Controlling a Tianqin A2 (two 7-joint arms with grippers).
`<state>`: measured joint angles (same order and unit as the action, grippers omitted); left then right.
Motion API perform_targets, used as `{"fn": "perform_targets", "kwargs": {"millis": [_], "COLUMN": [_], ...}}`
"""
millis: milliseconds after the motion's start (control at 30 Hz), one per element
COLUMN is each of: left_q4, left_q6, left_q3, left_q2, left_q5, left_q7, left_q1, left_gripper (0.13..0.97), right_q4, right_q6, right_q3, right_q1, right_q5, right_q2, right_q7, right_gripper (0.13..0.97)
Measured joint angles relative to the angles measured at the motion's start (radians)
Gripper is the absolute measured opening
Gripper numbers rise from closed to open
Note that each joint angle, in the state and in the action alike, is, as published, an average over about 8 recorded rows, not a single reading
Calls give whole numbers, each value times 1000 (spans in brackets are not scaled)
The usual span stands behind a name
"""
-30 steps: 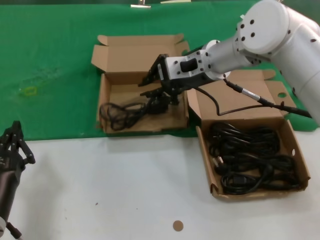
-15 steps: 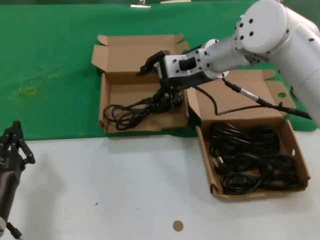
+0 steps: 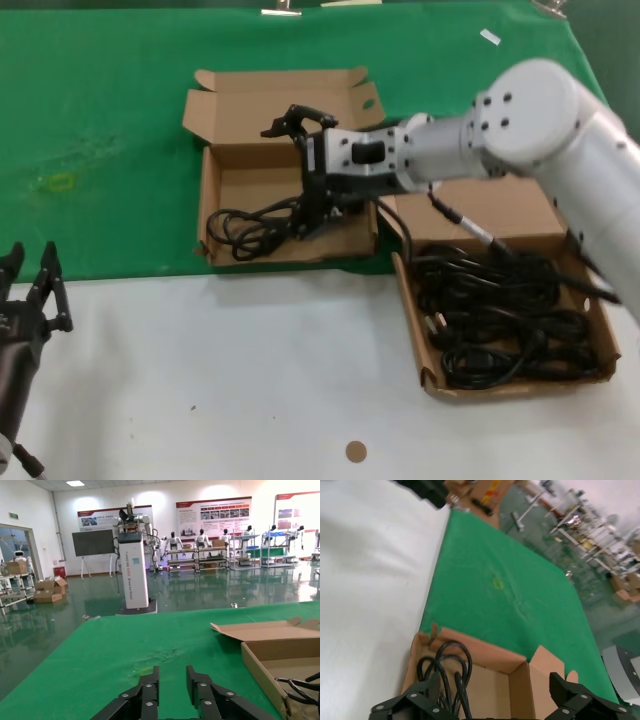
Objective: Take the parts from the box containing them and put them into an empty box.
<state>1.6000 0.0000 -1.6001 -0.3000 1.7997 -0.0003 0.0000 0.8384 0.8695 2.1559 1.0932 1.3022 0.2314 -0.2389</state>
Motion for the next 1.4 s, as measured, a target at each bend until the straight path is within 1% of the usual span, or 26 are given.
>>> {"fn": "perform_targets", "kwargs": {"millis": [133,200,333,400,433,600,700,733,900,1000,1133,1400], "left_q4": [0,0,0,0,0,0,0,0,0,0,0,0], "left_q6": [0,0,0,0,0,0,0,0,0,0,0,0], "left_q3": [0,0,0,0,0,0,0,0,0,0,0,0], "left_q2": [0,0,0,0,0,0,0,0,0,0,0,0], "left_q5": [0,0,0,0,0,0,0,0,0,0,0,0], "left_q7": [0,0,0,0,0,0,1,1,0,0,0,0], "left_q1": [0,0,0,0,0,0,0,0,0,0,0,0], "left_gripper": [217,251,321,356,356,487,566,566,694,770,770,902], "right_q4": [45,68,114,137,148,206,240,251,309,343,389,481], "right_q6": [-51,-78,-130,-156,-169,-235,-274,-286,-353,-392,-444,-549], "right_q3": [-33,-49,-83,-100,-108,-150,-175,-183,-226,-250,-284,-351], "right_q1": [-64,-97,-163,-196,-212,-295,-344,-360,-444,-493,-558,-691], "right_q5": [29,44,74,89,97,134,157,164,202,224,254,314], "right_q2": [4,6,10,12,13,19,22,23,28,31,35,43], "right_q7": [14,21,36,43,46,65,75,79,97,108,122,151], "right_gripper": [755,802,802,831,846,919,931,937,966,966,966,966]}}
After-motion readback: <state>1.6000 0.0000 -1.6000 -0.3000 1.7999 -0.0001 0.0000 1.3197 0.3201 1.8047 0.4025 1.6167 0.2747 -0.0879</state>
